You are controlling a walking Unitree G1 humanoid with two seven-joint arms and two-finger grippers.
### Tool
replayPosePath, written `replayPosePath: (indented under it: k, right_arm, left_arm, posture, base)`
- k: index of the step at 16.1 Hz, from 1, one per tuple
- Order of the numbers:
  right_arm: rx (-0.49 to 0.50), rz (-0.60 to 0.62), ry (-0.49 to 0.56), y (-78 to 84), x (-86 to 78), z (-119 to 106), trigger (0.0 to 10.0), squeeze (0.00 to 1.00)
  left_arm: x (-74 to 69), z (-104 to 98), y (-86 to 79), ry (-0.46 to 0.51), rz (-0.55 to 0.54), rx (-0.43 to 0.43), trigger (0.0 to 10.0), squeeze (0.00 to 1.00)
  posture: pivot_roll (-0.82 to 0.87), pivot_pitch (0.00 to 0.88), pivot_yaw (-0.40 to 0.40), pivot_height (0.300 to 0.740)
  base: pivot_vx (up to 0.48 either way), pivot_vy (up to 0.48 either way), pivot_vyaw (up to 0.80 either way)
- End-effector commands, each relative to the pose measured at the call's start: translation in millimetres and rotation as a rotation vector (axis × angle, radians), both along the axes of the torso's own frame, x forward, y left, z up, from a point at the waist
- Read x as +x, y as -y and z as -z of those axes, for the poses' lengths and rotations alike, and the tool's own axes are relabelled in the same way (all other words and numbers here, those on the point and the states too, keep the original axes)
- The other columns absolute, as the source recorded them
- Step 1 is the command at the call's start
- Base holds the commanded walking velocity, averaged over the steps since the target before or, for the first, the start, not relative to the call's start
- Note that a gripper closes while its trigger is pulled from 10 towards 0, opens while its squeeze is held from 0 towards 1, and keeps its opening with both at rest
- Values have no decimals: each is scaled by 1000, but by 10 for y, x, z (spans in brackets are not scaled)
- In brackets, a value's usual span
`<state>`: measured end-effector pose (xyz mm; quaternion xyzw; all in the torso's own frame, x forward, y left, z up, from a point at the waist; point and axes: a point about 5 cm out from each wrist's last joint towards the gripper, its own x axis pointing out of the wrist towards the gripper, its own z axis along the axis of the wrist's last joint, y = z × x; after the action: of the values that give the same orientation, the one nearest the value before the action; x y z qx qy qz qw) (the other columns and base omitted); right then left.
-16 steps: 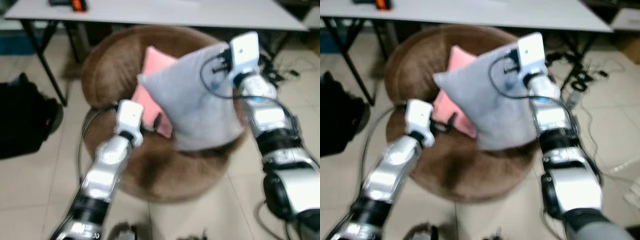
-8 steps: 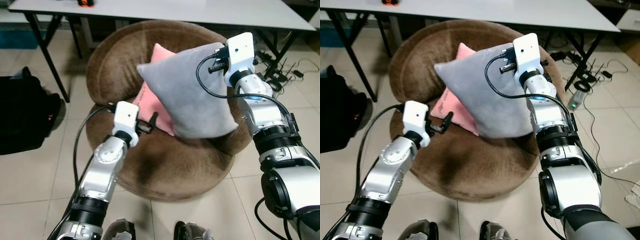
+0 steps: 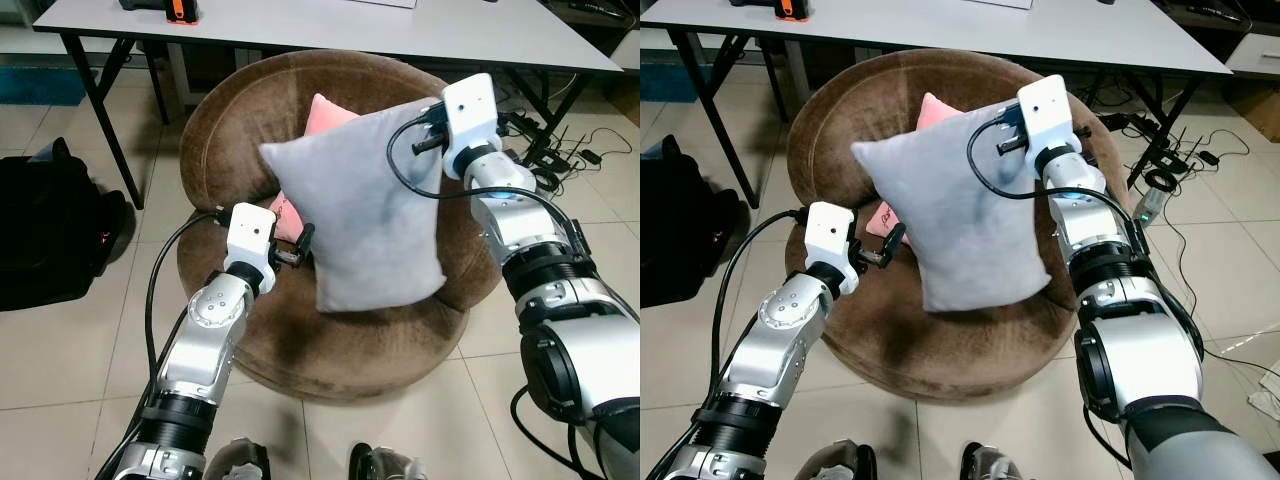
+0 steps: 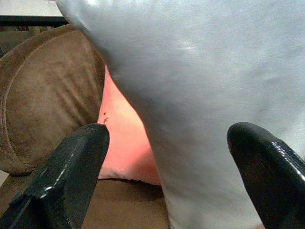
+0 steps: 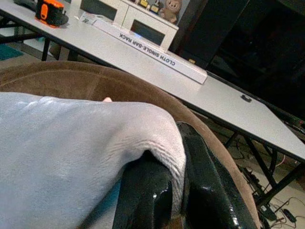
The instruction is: Move the pillow to the sofa from floor
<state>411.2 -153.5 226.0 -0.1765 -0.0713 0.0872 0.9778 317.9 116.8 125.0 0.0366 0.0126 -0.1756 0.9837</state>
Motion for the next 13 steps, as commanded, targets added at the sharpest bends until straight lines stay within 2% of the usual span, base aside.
replayPosePath:
  k: [1, 4, 9, 11, 12, 13]
  right_arm:
    - [5, -2, 77, -9, 21, -205, 0, 0]
    - [11, -10, 66, -40, 20, -149, 0, 0]
    - [7, 38, 14, 26, 43, -36, 0, 0]
    - [-27, 69, -59, 62, 68, 22, 0, 0]
    - [-57, 94, -92, 95, 78, 48, 10000, 0]
    - [-86, 116, -113, 128, 83, 61, 10000, 0]
  left_arm:
    - [-11, -7, 29, -1, 2, 1, 10000, 0]
    - [-16, 2, 17, -4, -2, 9, 10000, 0]
    - [-24, 13, 55, -8, 23, 21, 10000, 0]
    - [-30, 13, 74, -7, 35, 8, 10000, 0]
    - [-35, 10, 90, -6, 41, 1, 10000, 0]
    - [-39, 13, 104, -9, 47, 2, 10000, 0]
  posture:
    - [97, 122, -93, 740]
    - [100, 122, -90, 740]
    - [100, 113, -86, 740]
    - [98, 110, -83, 740]
    - [97, 109, -83, 740]
    - [97, 109, -83, 740]
  base:
    - [0, 0, 0]
    - [439, 0, 0]
    - [480, 0, 0]
    - [240, 0, 0]
    - [0, 0, 0]
    - [0, 0, 0]
